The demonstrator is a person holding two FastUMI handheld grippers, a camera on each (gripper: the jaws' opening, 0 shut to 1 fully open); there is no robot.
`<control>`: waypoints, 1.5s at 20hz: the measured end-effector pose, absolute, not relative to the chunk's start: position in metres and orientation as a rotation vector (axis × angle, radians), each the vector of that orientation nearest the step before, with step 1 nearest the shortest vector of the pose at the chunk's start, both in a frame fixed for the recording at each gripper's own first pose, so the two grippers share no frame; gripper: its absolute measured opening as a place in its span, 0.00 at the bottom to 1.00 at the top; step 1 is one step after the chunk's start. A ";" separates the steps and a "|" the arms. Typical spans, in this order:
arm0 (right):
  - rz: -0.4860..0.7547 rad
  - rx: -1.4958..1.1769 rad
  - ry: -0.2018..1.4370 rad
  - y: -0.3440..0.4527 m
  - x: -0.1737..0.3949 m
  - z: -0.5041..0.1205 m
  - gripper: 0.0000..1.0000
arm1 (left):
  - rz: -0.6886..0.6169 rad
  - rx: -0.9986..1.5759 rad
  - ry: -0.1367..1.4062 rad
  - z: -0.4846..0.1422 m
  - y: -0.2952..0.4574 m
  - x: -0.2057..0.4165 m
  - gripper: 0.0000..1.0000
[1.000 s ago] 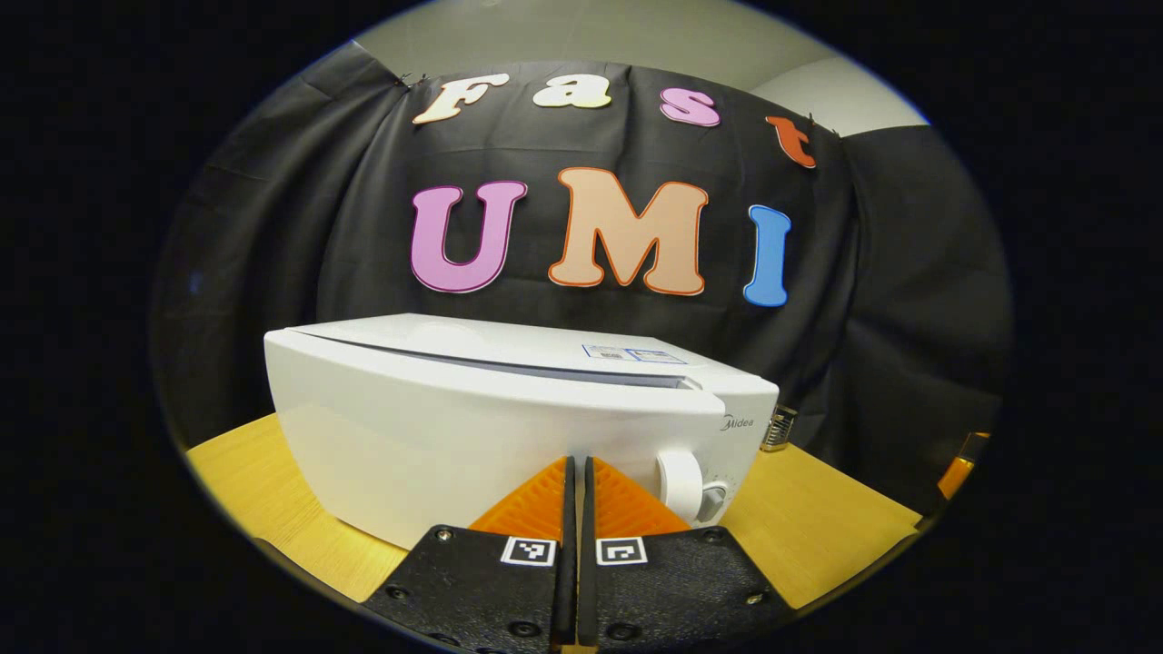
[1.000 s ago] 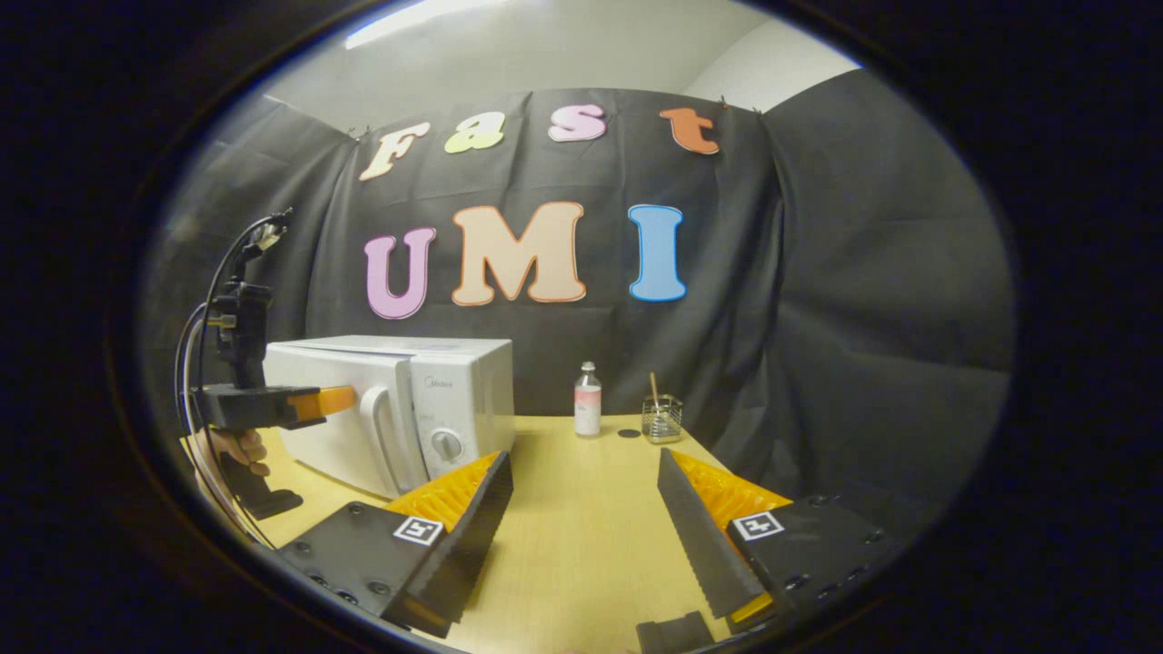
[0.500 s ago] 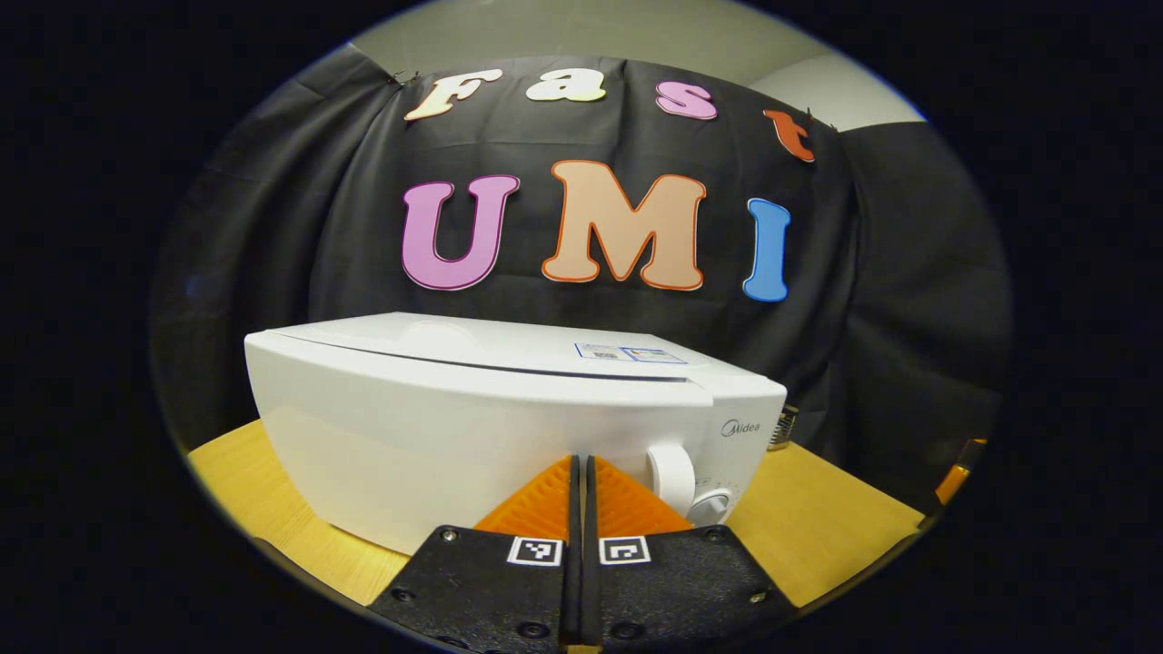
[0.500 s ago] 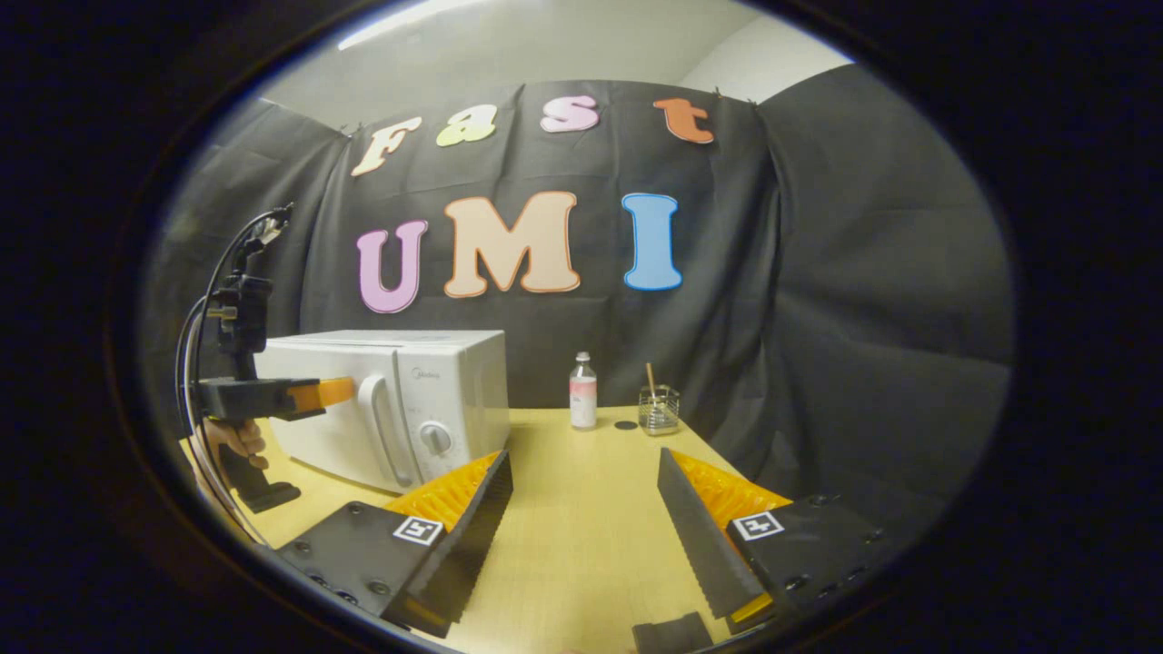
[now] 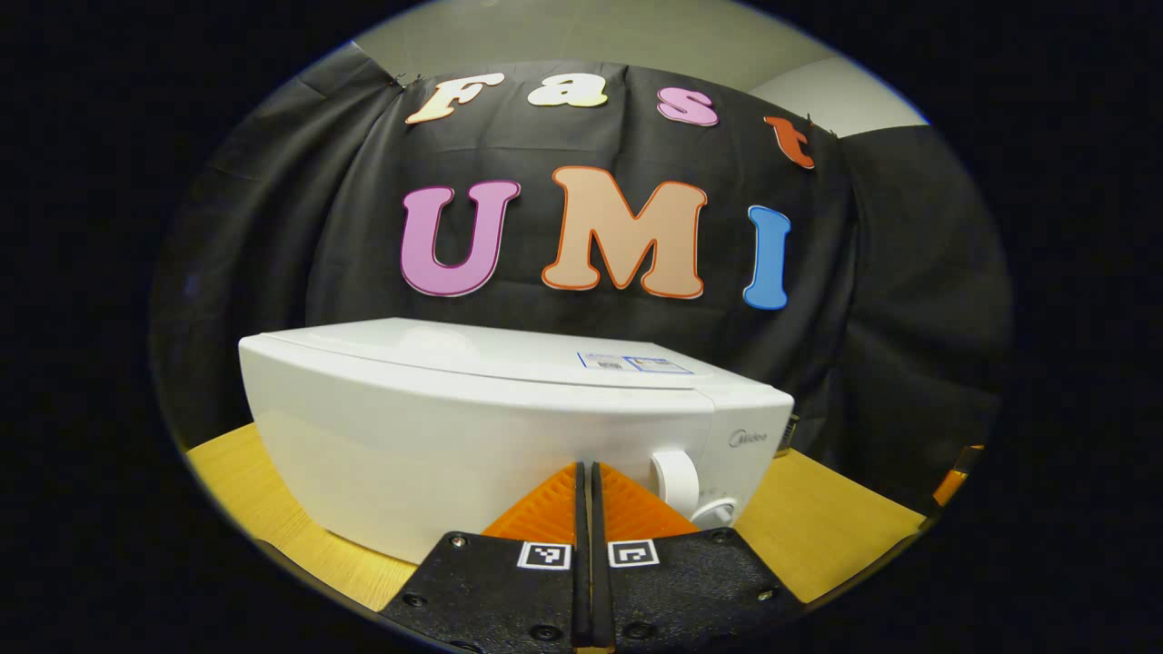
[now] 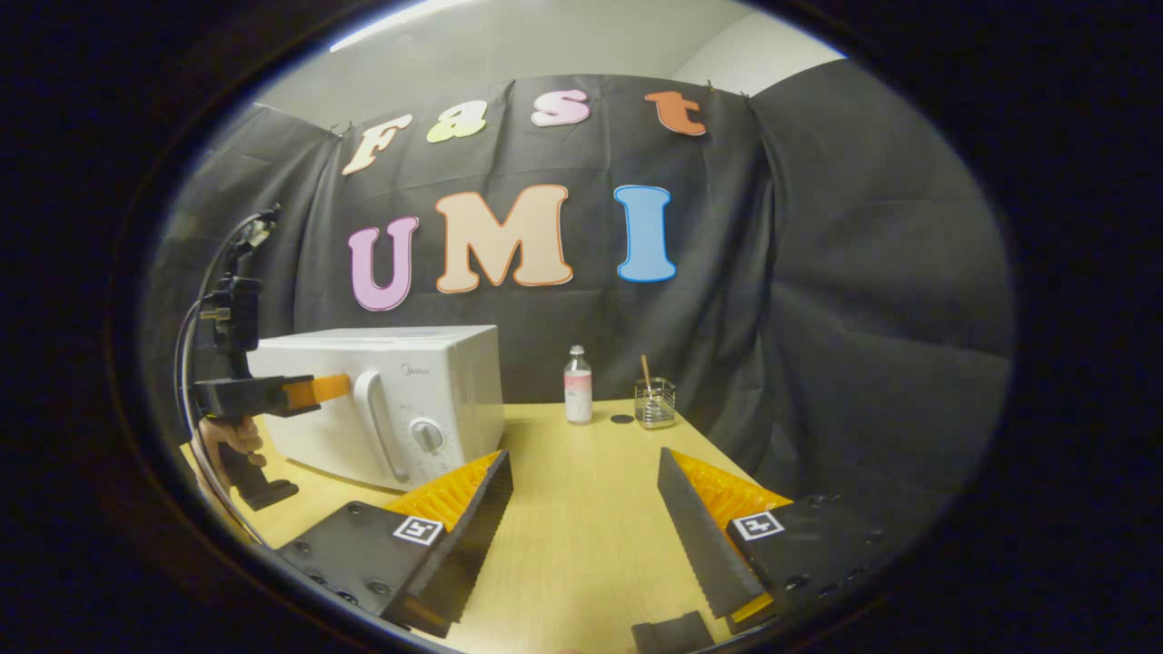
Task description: Open the microwave oven with the left hand, put the food in, and close the microwave oven.
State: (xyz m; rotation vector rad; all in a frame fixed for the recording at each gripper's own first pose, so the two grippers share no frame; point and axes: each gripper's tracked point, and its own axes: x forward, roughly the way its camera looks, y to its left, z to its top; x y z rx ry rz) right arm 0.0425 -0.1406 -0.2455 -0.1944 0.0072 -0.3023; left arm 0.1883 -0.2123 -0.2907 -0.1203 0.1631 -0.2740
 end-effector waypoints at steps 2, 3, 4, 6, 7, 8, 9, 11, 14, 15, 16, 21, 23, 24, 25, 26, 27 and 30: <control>-0.299 -0.191 0.009 -0.140 0.043 -0.247 0.94 | -0.308 -0.156 0.152 -0.282 -0.218 0.184 0.01; -0.298 -0.190 0.011 -0.140 0.043 -0.248 0.94 | -0.315 -0.160 0.149 -0.281 -0.218 0.185 0.01; -0.295 -0.189 0.012 -0.139 0.044 -0.248 0.94 | -0.319 -0.159 0.148 -0.283 -0.217 0.186 0.01; -0.283 -0.187 0.013 -0.136 0.046 -0.248 0.94 | -0.307 -0.139 0.169 -0.289 -0.215 0.185 0.01; -0.277 -0.185 0.013 -0.135 0.046 -0.249 0.94 | -0.289 -0.127 0.188 -0.293 -0.210 0.184 0.01; -0.271 -0.181 0.012 -0.132 0.047 -0.249 0.94 | -0.275 -0.122 0.202 -0.296 -0.206 0.183 0.01; -0.264 -0.179 0.011 -0.130 0.048 -0.250 0.94 | -0.254 -0.125 0.210 -0.297 -0.199 0.182 0.01; -0.251 -0.168 0.016 -0.126 0.051 -0.253 0.94 | -0.218 -0.127 0.257 -0.309 -0.184 0.176 0.03; -0.221 -0.167 0.039 -0.114 0.056 -0.263 0.93 | -0.205 -0.140 0.282 -0.314 -0.158 0.153 0.06; -0.212 -0.170 0.045 -0.108 0.058 -0.266 0.93 | -0.196 -0.134 0.282 -0.313 -0.146 0.143 0.09; -0.199 -0.171 0.050 -0.102 0.059 -0.268 0.93 | -0.181 -0.122 0.275 -0.311 -0.131 0.132 0.11; -0.117 -0.173 0.072 -0.065 0.064 -0.280 0.93 | -0.084 -0.087 0.186 -0.280 -0.067 0.085 0.36; -0.077 -0.161 0.071 -0.047 0.063 -0.282 0.93 | -0.055 -0.064 0.148 -0.266 -0.046 0.065 0.58; -0.051 -0.146 0.069 -0.037 0.062 -0.282 0.93 | -0.043 -0.050 0.128 -0.258 -0.037 0.058 0.63; -0.029 -0.131 0.061 -0.029 0.061 -0.278 0.93 | -0.038 -0.038 0.118 -0.252 -0.032 0.044 0.81; -0.017 -0.125 0.051 -0.023 0.058 -0.274 0.93 | -0.028 -0.023 0.111 -0.250 -0.026 0.045 0.99; -0.016 -0.130 0.042 -0.021 0.057 -0.269 0.93 | -0.022 -0.011 0.101 -0.244 -0.022 0.040 0.96; -0.028 -0.159 0.000 -0.019 0.052 -0.249 0.92 | -0.011 -0.017 0.074 -0.229 -0.013 0.024 0.96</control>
